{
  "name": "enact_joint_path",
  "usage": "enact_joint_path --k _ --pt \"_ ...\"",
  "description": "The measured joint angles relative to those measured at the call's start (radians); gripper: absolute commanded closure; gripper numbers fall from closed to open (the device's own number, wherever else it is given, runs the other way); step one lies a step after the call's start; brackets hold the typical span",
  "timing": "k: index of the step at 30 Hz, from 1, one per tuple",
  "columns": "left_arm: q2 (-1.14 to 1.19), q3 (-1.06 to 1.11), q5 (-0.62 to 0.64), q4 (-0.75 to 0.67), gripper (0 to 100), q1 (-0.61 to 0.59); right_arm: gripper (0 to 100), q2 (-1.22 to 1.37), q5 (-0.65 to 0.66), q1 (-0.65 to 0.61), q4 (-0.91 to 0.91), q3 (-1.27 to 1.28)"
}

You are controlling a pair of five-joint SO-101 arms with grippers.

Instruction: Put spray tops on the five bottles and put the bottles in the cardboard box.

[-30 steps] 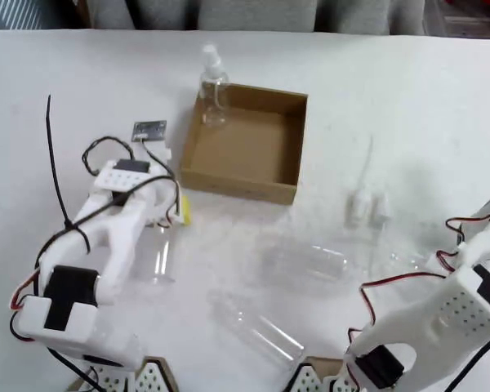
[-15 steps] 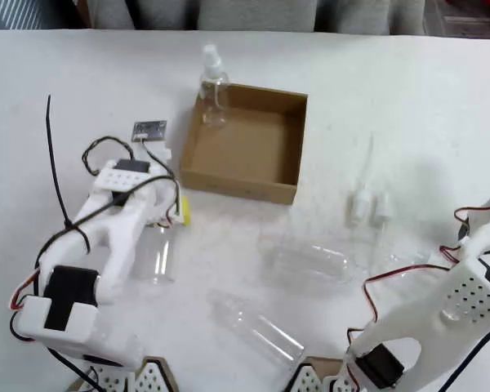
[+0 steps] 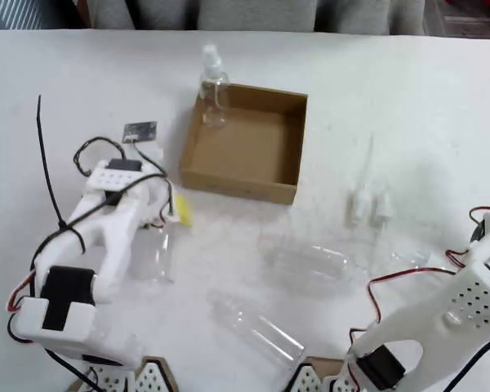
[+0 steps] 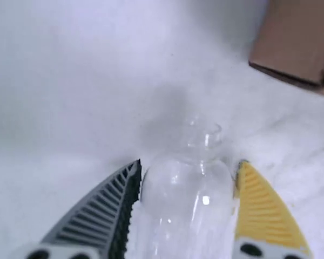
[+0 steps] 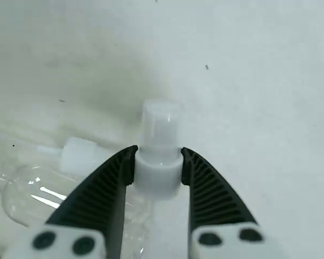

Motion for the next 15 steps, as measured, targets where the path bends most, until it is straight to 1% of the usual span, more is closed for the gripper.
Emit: enact_joint_path --k 10,15 --pt "0.000 0.000 -0.002 0.052 61 0.002 98.2 0.000 0.000 0.002 0.002 0.000" --pt "-0.003 -0.044 -0.002 0.112 61 -0.031 98.2 0.005 0.000 0.003 0.005 -0.002"
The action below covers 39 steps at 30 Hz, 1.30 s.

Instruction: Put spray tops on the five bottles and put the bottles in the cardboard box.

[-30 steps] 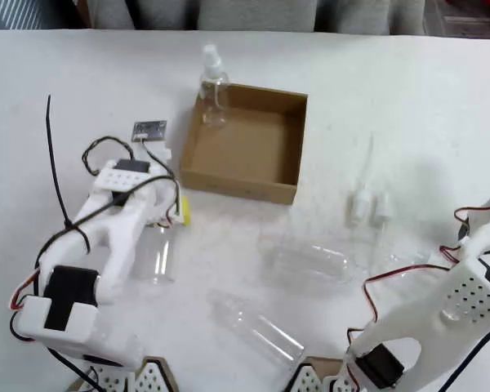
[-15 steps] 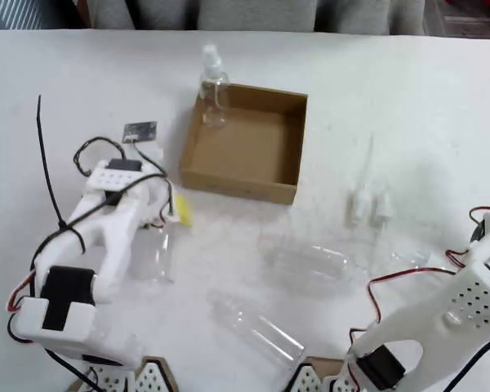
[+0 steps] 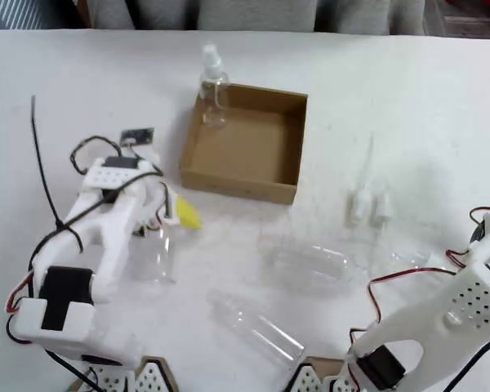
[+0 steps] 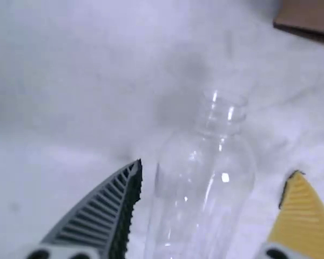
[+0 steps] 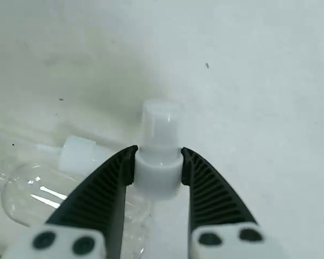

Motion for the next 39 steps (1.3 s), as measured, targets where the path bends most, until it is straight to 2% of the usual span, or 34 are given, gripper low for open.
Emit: enact_joint_path --k 2,6,8,13,17,26,35,39 --pt "-0.002 -0.035 0.000 0.017 65 -0.018 98.2 0.000 0.000 0.006 0.000 0.000" --pt "-0.002 -0.086 0.000 0.055 84 -0.029 98.2 0.000 0.000 0.012 0.000 0.000" --pt "-0.002 -0.124 0.000 0.086 87 -0.029 98.2 0.000 0.000 0.011 0.000 0.000" --pt "-0.002 -0.201 -0.107 0.141 77 -0.031 98.2 0.000 0.000 0.011 0.000 0.000" --pt "-0.002 -0.204 -0.123 0.193 71 -0.021 98.2 0.000 0.000 0.011 0.000 0.000" --pt "-0.002 -0.213 -0.121 0.296 71 -0.015 98.2 0.000 0.000 0.011 0.000 0.000" --pt "-0.002 -0.224 -0.385 0.308 71 -0.015 98.2 0.000 0.000 0.011 0.000 0.000" --pt "-0.002 -0.224 -0.419 0.264 71 -0.015 98.2 0.000 0.000 0.032 0.000 0.000"
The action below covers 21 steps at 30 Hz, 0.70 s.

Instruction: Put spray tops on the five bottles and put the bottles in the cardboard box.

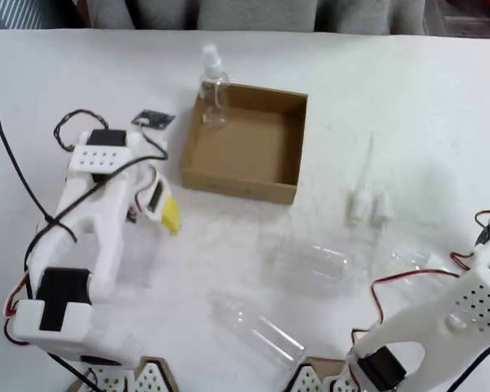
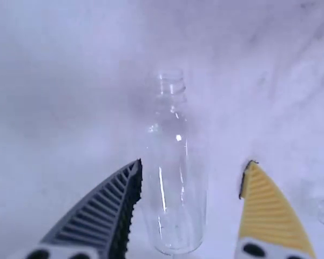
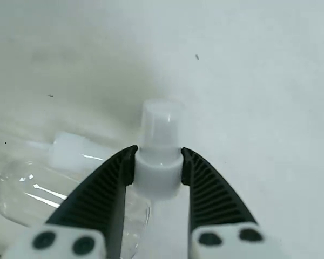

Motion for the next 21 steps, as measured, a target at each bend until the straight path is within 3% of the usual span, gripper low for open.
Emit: enact_joint_path --k 21 --pt "0.094 0.000 0.048 -0.075 71 -0.002 98.2 0.000 0.002 0.012 0.000 0.000"
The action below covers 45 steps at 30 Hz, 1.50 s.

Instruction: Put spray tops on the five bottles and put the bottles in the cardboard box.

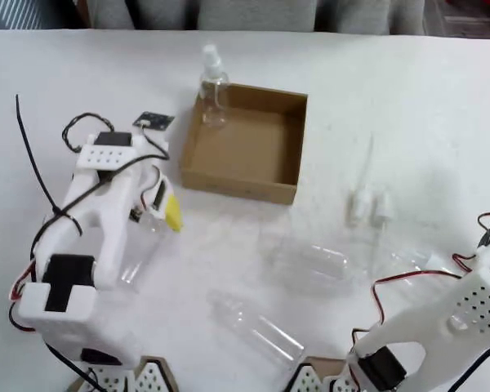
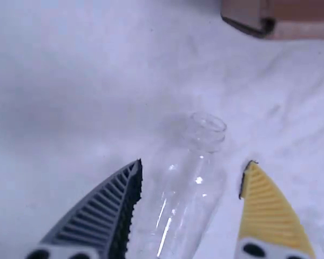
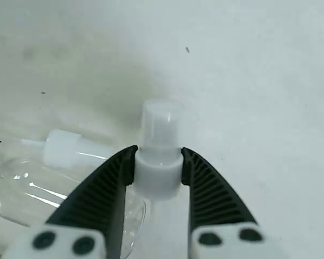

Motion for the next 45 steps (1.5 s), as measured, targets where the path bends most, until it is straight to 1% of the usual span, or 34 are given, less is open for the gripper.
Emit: enact_joint_path --k 6,17,22,24,25,28,29,31,35,41,45 --pt "0.000 0.002 -0.057 -0.006 71 0.000 98.2 0.043 0.000 0.000 0.000 0.000" --pt "0.000 0.132 -0.094 -0.160 71 0.000 98.2 0.074 0.000 0.000 -0.002 0.000" --pt "0.000 0.132 -0.094 -0.169 72 0.000 98.2 0.074 0.000 0.000 -0.002 0.000" --pt "0.000 0.132 -0.094 -0.169 75 0.000 98.2 0.074 0.000 0.000 -0.002 0.000" --pt "0.000 0.132 -0.094 -0.169 78 0.000 98.2 0.074 0.000 0.000 -0.002 0.000" --pt "0.000 0.144 -0.094 -0.189 96 0.015 98.2 0.074 0.000 0.000 -0.002 0.000" --pt "0.000 0.157 -0.095 -0.201 99 0.023 98.2 0.074 0.000 0.000 -0.002 0.000" --pt "0.000 0.180 -0.100 -0.233 95 0.040 98.2 0.074 0.000 0.000 -0.002 0.000" --pt "-0.003 0.190 -0.101 -0.253 98 0.054 98.2 0.074 0.000 0.000 -0.002 0.000" --pt "-0.005 0.192 -0.103 -0.264 98 0.063 98.2 0.043 0.000 0.000 0.006 0.000" --pt "-0.080 0.207 -0.086 -0.265 98 0.061 98.2 -0.015 -0.002 -0.026 0.040 0.000"
